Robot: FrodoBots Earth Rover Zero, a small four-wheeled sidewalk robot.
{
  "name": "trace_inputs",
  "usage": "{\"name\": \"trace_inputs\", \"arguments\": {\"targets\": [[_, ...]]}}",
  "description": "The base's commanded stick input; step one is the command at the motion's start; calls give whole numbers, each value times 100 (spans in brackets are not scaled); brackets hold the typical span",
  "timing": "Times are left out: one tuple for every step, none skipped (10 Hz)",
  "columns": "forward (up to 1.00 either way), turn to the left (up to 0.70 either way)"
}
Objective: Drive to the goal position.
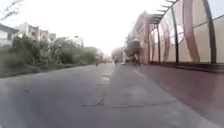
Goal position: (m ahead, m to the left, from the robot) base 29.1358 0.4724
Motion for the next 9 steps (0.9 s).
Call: {"name": "trace_inputs", "arguments": {"targets": [[100, 4], [100, -10], [100, -36], [100, -36], [100, 1], [100, -28], [100, -36], [100, -9], [100, 4]]}}
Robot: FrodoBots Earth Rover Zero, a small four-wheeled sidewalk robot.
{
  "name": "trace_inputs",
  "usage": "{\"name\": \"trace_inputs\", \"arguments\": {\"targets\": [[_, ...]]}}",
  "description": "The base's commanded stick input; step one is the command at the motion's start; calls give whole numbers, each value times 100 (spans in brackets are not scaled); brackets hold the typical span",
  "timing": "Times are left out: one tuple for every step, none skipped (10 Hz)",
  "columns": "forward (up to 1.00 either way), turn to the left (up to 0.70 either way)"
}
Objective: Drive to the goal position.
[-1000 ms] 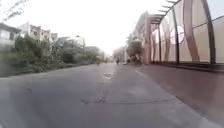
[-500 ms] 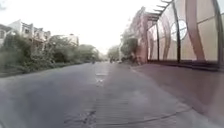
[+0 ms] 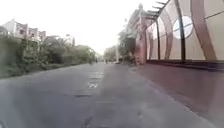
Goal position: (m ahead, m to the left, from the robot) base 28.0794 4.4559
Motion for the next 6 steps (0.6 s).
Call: {"name": "trace_inputs", "arguments": {"targets": [[100, 4], [100, 4], [100, 4], [100, 4], [100, 4], [100, 4]]}}
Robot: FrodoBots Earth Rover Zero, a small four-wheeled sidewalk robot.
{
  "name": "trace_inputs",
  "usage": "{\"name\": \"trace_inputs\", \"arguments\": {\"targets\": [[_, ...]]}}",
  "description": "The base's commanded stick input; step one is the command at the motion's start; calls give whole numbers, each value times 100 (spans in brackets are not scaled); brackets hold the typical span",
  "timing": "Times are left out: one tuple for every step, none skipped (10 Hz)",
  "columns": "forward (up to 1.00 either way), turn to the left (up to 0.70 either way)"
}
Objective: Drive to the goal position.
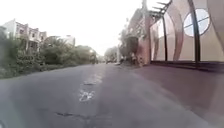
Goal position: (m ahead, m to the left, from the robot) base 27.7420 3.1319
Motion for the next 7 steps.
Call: {"name": "trace_inputs", "arguments": {"targets": [[100, 4], [100, 4], [100, 4], [100, 4], [100, 4], [100, 4], [100, 4]]}}
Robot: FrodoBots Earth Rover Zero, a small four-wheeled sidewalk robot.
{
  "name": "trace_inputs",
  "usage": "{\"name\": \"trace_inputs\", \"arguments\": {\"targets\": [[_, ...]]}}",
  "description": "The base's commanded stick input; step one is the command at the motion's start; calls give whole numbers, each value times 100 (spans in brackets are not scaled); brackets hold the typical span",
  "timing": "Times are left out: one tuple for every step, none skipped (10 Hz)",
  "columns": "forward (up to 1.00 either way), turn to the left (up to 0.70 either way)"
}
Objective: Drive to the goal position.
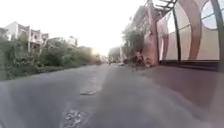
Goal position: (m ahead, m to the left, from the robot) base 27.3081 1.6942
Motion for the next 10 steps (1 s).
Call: {"name": "trace_inputs", "arguments": {"targets": [[100, 4], [100, 4], [100, 4], [100, 4], [100, 4], [100, 4], [100, 4], [100, 4], [100, 4], [100, 4]]}}
